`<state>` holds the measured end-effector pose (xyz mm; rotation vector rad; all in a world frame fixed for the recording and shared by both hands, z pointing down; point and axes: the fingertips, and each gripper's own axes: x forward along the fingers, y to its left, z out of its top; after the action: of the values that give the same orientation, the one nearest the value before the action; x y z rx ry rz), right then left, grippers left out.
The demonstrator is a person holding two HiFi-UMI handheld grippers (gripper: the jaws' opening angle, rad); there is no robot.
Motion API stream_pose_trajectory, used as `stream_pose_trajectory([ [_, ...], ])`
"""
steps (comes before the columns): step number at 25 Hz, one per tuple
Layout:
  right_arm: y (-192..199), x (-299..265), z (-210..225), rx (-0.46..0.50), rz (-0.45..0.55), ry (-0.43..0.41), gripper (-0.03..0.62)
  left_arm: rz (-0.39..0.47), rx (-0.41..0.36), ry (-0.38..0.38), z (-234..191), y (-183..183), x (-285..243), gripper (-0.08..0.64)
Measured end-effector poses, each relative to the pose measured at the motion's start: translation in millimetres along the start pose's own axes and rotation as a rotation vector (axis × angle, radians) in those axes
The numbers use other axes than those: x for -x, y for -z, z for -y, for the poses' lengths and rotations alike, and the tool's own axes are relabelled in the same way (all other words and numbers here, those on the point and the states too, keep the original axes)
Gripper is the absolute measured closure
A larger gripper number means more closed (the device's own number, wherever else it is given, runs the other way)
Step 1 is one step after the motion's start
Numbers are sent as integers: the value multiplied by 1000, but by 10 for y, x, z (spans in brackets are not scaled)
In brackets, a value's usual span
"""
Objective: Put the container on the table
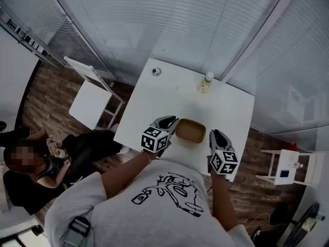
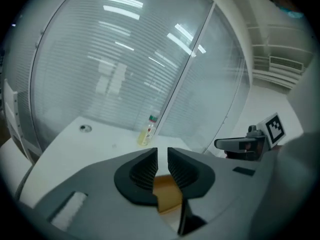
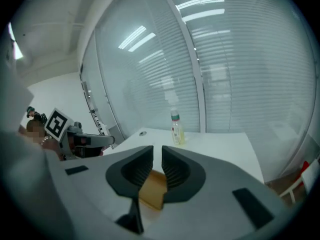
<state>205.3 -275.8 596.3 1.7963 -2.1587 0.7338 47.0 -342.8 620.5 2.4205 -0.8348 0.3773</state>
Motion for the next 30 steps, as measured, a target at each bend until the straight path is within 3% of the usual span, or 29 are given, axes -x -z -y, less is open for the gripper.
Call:
stream_pose_trajectory([
  [9, -1195, 831, -745, 204, 260, -74, 557, 265, -191, 142, 931, -1127, 741, 520],
  [15, -1624, 1151, -993, 241, 338, -72, 563, 368, -224, 184, 1308, -1538, 1082, 526],
  [21, -1778, 1285, -1118, 262, 382, -68, 569, 418, -271, 188, 1492, -1720, 1239, 529],
  [30, -1778, 1293, -1131, 262, 378, -57, 569, 405, -260, 189, 1471, -1702, 1241, 531],
])
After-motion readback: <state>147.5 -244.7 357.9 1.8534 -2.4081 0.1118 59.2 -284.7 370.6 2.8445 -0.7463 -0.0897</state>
